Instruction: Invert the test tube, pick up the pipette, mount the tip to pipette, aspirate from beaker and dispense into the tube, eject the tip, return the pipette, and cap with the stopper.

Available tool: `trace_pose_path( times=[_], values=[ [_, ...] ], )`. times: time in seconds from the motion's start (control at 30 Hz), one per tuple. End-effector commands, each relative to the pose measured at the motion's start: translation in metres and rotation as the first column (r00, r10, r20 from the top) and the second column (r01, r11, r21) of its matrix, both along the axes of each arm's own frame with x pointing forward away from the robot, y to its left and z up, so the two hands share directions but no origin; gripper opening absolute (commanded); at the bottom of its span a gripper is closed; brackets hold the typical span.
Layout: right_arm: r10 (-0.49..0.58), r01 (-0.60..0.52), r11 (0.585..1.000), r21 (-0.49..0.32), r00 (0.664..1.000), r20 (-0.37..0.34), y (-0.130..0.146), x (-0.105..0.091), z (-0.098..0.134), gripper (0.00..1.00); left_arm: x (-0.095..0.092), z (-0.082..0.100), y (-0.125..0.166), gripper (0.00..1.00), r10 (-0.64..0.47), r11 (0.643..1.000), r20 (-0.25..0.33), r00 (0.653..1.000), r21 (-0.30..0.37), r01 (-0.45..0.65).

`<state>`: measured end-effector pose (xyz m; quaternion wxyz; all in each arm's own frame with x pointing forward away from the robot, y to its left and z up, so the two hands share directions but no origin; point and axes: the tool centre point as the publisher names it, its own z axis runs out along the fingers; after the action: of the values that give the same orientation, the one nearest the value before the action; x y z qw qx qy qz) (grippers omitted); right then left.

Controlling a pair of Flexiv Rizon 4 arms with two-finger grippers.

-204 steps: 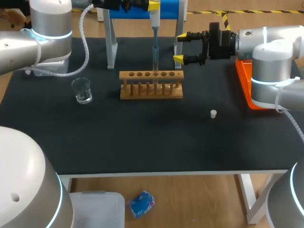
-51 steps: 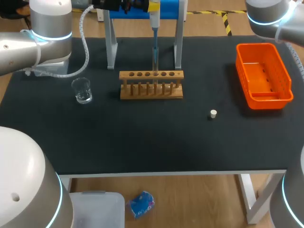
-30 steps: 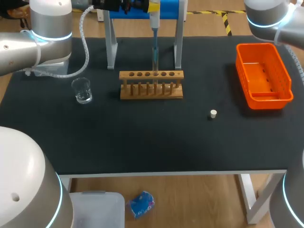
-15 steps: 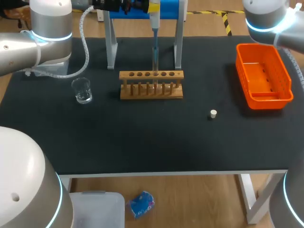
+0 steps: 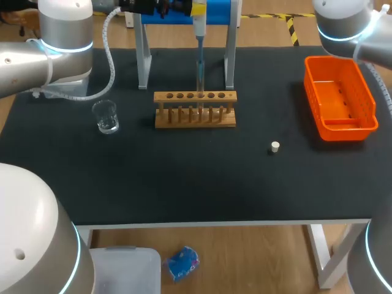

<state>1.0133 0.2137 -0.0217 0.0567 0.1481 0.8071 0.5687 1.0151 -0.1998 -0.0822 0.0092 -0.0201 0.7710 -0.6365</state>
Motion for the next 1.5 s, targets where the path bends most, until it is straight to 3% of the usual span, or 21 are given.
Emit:
trace_pose_path(
  times=[0.03,0.23,0.27,0.3,0.33,0.57,0.77,0.97,1.2,1.5],
  values=[
    [0.0,0.0,1.0,0.005,1.0,0.015,-0.001,-0.004,0.004,0.0,-0.001,0.004,0.0,0.0,0.004,1.0,0.001,1.0,0.0,-0.004],
    [0.007,-0.008,1.0,0.013,0.998,0.057,-0.002,-0.007,0.023,0.0,-0.001,0.004,0.0,0.0,0.004,1.0,0.001,1.0,0.0,-0.004],
    [0.007,-0.008,1.0,0.013,0.998,0.063,-0.002,-0.008,0.026,0.41,-0.001,0.004,0.0,0.0,0.004,1.0,0.001,1.0,0.0,-0.004],
    [0.009,-0.01,1.0,0.013,0.998,0.069,-0.002,-0.009,0.028,0.94,-0.001,0.004,0.0,0.0,0.004,1.0,0.001,1.0,0.0,-0.004],
    [0.009,-0.01,1.0,0.013,0.997,0.073,-0.003,-0.01,0.03,1.0,-0.001,0.004,0.0,0.0,0.004,1.0,0.001,1.0,0.0,-0.004],
    [-0.011,0.007,0.999,0.032,0.991,0.134,-0.027,-0.025,0.04,1.0,-0.001,0.004,0.0,0.0,0.004,1.0,0.001,1.0,0.0,-0.004],
    [-0.051,0.04,0.997,0.067,0.984,0.168,-0.076,-0.049,0.027,1.0,-0.001,0.004,0.0,0.0,0.004,1.0,0.001,1.0,0.0,-0.004],
    [-0.03,0.018,0.997,0.079,0.987,0.158,-0.118,-0.076,-0.034,1.0,-0.001,0.004,0.0,0.0,0.004,1.0,0.001,1.0,0.0,-0.004],
    [-0.036,0.029,0.994,0.106,0.997,0.067,-0.126,-0.088,-0.111,1.0,-0.001,0.004,0.0,0.0,0.004,1.0,0.001,1.0,0.0,-0.004],
    [-0.027,0.022,0.997,0.074,0.997,0.068,-0.12,-0.076,-0.155,1.0,-0.001,0.004,0.0,0.0,0.004,1.0,0.001,1.0,0.0,-0.004]
  ],
)
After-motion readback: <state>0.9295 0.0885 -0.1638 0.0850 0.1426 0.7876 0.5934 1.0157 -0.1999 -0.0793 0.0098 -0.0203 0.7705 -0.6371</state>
